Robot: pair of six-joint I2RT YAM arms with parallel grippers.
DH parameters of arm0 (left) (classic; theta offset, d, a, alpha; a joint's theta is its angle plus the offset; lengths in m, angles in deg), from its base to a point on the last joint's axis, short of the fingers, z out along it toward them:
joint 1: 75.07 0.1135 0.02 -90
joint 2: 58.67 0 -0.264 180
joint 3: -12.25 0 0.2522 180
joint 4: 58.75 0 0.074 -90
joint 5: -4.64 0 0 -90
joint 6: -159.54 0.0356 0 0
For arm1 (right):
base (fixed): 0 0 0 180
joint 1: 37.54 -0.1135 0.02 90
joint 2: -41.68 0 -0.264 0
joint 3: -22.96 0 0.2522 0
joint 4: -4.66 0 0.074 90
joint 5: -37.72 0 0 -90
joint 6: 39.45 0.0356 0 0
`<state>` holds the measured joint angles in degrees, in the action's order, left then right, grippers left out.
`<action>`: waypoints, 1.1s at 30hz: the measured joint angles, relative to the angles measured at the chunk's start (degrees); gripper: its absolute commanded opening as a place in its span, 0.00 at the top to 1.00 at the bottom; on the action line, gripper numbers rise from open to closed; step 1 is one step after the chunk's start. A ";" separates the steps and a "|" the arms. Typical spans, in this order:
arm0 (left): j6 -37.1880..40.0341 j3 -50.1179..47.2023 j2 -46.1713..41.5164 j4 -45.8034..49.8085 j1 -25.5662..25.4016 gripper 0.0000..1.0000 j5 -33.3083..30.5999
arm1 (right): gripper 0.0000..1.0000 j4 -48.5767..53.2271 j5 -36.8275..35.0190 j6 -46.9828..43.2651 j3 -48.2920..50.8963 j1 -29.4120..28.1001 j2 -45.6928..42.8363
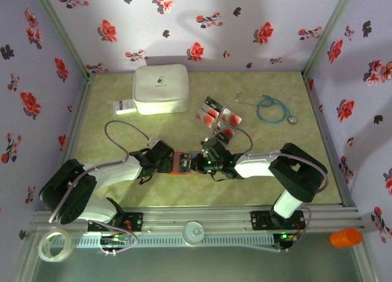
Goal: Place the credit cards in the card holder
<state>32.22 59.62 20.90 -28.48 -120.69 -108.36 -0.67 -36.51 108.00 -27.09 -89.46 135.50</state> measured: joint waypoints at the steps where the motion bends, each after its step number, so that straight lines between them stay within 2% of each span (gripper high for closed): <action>1: 0.00 0.00 0.00 -0.02 0.00 0.00 0.00 | 1.00 0.02 0.20 0.00 -0.17 0.00 0.37; 11: 0.00 0.00 0.00 -0.13 0.00 0.00 0.00 | 1.00 0.81 1.81 -0.26 -2.62 0.00 3.50; 12: 0.00 0.00 0.00 -0.15 0.02 0.00 0.00 | 0.97 1.49 1.99 -0.50 -3.10 0.00 3.56; 15: 0.00 0.00 0.00 -0.20 0.02 0.00 0.02 | 0.79 5.27 2.27 -2.78 -5.29 0.11 3.45; 17: -0.02 0.00 0.09 -0.37 0.00 0.00 0.02 | 0.74 9.46 2.05 -5.16 -6.71 0.37 2.43; 19: -0.02 0.00 0.13 -0.50 0.00 0.00 0.02 | 0.75 14.45 1.49 -7.89 -8.35 0.74 0.33; 23: -0.02 0.00 0.26 -0.96 0.00 0.00 0.02 | 0.90 21.07 0.50 -12.46 -12.15 1.49 -2.99; 26: 0.00 0.00 0.26 -1.09 0.00 0.00 0.02 | 0.96 22.64 0.22 -14.40 -14.36 1.73 -2.89; 33: -0.02 -0.02 0.26 -1.31 0.00 0.00 0.02 | 1.00 23.06 0.63 -15.04 -15.80 1.73 2.40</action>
<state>32.19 59.60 21.16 -29.79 -120.69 -108.34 22.39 -35.88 92.97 -42.90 -87.74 137.90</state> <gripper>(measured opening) 0.998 0.064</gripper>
